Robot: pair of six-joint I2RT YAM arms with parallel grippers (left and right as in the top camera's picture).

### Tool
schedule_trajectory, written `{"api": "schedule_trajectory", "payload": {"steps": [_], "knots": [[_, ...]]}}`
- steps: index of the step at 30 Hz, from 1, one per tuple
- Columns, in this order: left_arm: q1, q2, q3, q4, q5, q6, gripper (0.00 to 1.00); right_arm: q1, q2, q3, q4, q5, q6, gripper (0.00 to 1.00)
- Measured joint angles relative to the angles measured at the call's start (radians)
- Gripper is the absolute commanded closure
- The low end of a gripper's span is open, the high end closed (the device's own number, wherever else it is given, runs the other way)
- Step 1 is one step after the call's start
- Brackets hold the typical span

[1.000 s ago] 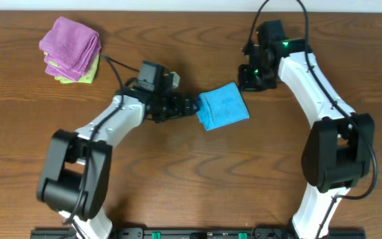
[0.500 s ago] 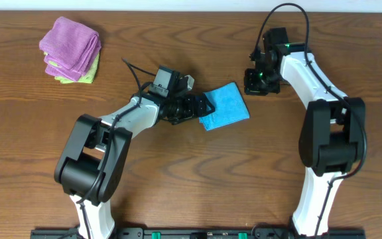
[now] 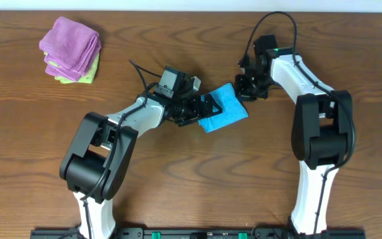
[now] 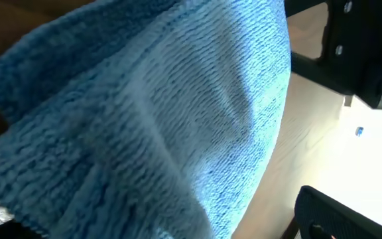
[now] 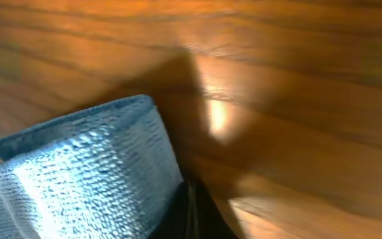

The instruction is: Fold the cloth

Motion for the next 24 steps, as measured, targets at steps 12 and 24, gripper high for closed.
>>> {"api": "schedule_trajectory", "payload": {"steps": [12, 24], "knots": [[0.006, 0.05, -0.011, 0.002, -0.006, -0.053, 0.94, -0.015, 0.0, 0.0, -0.063, -0.008, -0.001, 0.99], [0.271, -0.128, 0.196, 0.021, 0.045, -0.047, 0.94, -0.065, -0.074, 0.0, -0.109, -0.007, -0.045, 0.98]]}}
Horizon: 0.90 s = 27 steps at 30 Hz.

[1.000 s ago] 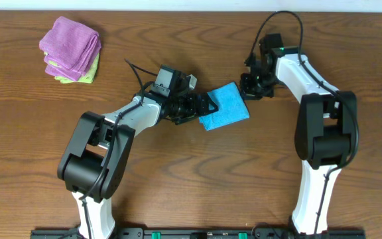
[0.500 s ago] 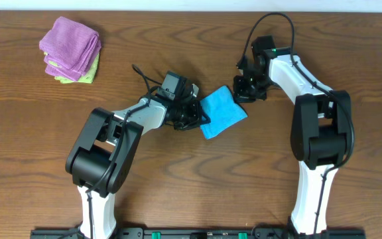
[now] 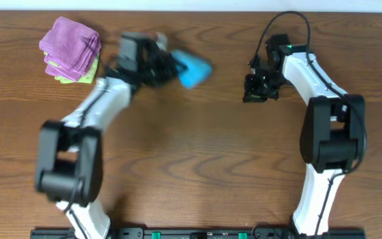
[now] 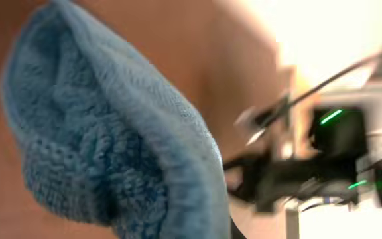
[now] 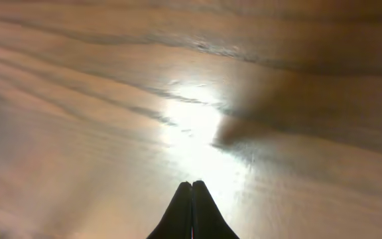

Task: Fold the cloth
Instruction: 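Carry the folded cloth with the left gripper onto the pink towel stack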

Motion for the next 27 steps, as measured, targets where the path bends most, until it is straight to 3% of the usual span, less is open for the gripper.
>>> {"api": "schedule_trajectory", "payload": {"steps": [6, 15, 19, 27], "knots": [[0.25, -0.162, 0.113, -0.025, 0.009, 0.017, 0.94, 0.0, -0.101, 0.0, -0.014, 0.0, -0.01, 0.99], [0.607, -0.178, 0.114, -0.102, 0.11, 0.075, 0.94, 0.0, -0.102, 0.0, -0.043, 0.0, -0.01, 0.98], [0.668, -0.178, 0.114, -0.12, 0.108, 0.106, 0.94, 0.002, -0.102, 0.0, -0.049, 0.0, -0.01, 0.99], [0.657, -0.112, 0.114, -0.079, 0.063, 0.225, 0.95, 0.031, -0.102, 0.0, -0.057, 0.0, -0.01, 0.99]]}}
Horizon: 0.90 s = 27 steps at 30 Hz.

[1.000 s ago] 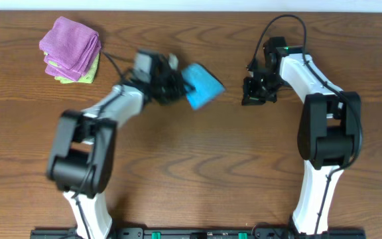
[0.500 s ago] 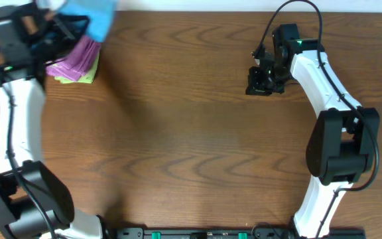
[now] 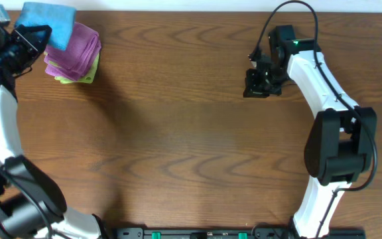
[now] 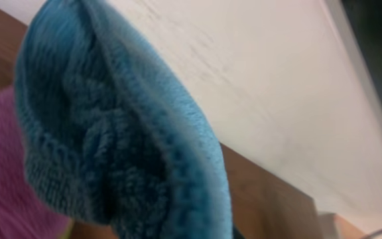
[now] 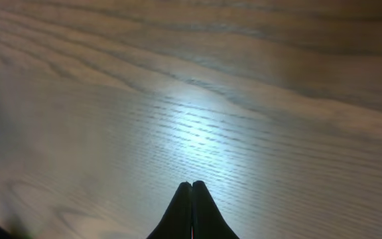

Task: Fold the cloth
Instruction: 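Carry the folded cloth with the left gripper onto the pink towel stack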

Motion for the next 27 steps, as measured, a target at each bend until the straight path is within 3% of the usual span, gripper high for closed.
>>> {"api": "schedule_trajectory", "payload": {"steps": [6, 15, 27], "knots": [[-0.006, 0.162, 0.001, 0.174, -0.01, -0.003, 0.94, 0.032, 0.0, 0.0, -0.03, 0.01, 0.0, 0.99], [-0.006, 0.261, 0.117, 0.185, -0.006, -0.025, 0.94, 0.065, 0.0, 0.0, -0.043, 0.027, 0.0, 0.98], [-0.019, 0.296, 0.122, 0.158, 0.091, -0.06, 0.94, 0.083, 0.0, 0.0, -0.041, 0.03, 0.0, 0.98]]}}
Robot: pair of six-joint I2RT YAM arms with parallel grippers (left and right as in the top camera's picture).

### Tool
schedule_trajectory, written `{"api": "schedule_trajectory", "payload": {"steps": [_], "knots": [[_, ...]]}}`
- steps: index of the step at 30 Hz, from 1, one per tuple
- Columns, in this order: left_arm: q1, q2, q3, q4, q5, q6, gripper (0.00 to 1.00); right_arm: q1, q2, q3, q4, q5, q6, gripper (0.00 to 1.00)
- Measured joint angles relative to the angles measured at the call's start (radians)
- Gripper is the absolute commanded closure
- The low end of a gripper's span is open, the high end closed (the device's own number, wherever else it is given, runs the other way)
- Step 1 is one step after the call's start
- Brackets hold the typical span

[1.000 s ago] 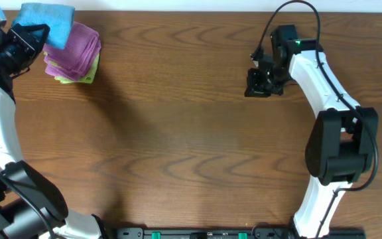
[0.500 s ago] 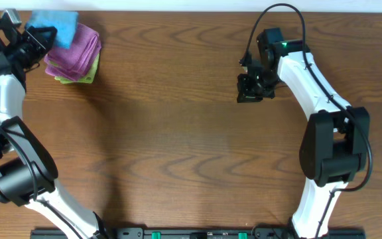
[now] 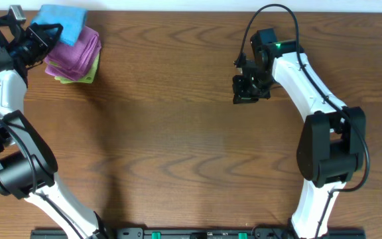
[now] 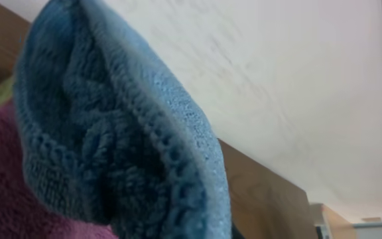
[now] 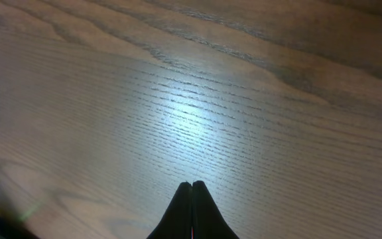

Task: Fold the cloth
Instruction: 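Carry the folded cloth with the left gripper onto the pink towel stack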

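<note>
The folded blue cloth (image 3: 62,23) is at the far left corner of the table, over the back edge of a stack of folded purple cloths (image 3: 77,53). My left gripper (image 3: 40,34) is shut on the blue cloth, which fills the left wrist view (image 4: 111,139) with purple cloth (image 4: 12,206) under it. The right gripper (image 3: 247,89) hangs over bare wood at the back right, shut with nothing in it; its fingertips (image 5: 191,189) meet above the table.
A yellow-green cloth (image 3: 93,70) shows under the purple stack. The table's far edge (image 3: 178,10) and a white wall run just behind the stack. The right arm (image 3: 304,73) reaches in from the right side.
The left gripper with the blue cloth has shifted a little to the right, farther over the purple stack. The right gripper has moved slightly left and toward the table's middle.
The left gripper held the folded blue cloth at mid-table with the right gripper next to it. The cloth was then at the back left, the right gripper apart and shut. Later the cloth was beside the purple stack, and now it is over the stack.
</note>
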Motion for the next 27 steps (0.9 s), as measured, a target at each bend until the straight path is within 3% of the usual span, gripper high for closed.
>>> {"api": "schedule_trajectory", "payload": {"steps": [12, 13, 14, 15, 27], "knots": [[0.0, 0.043, 0.0, -0.081, -0.016, 0.003, 0.94, 0.0, 0.0, 0.0, -0.007, 0.0, 0.0, 0.98], [0.0, 0.043, 0.0, -0.089, -0.016, 0.003, 0.83, 0.0, 0.0, 0.0, -0.007, 0.0, 0.0, 0.99], [0.0, 0.043, 0.0, -0.1, -0.019, 0.006, 0.5, 0.0, 0.0, 0.0, -0.007, 0.0, 0.0, 0.98], [0.0, 0.043, 0.0, -0.113, -0.024, 0.008, 0.03, 0.0, 0.0, 0.0, -0.007, 0.0, 0.0, 0.98], [0.012, 0.043, 0.001, -0.259, -0.029, 0.003, 0.05, 0.002, 0.0, 0.0, -0.018, 0.0, 0.0, 0.98]]}}
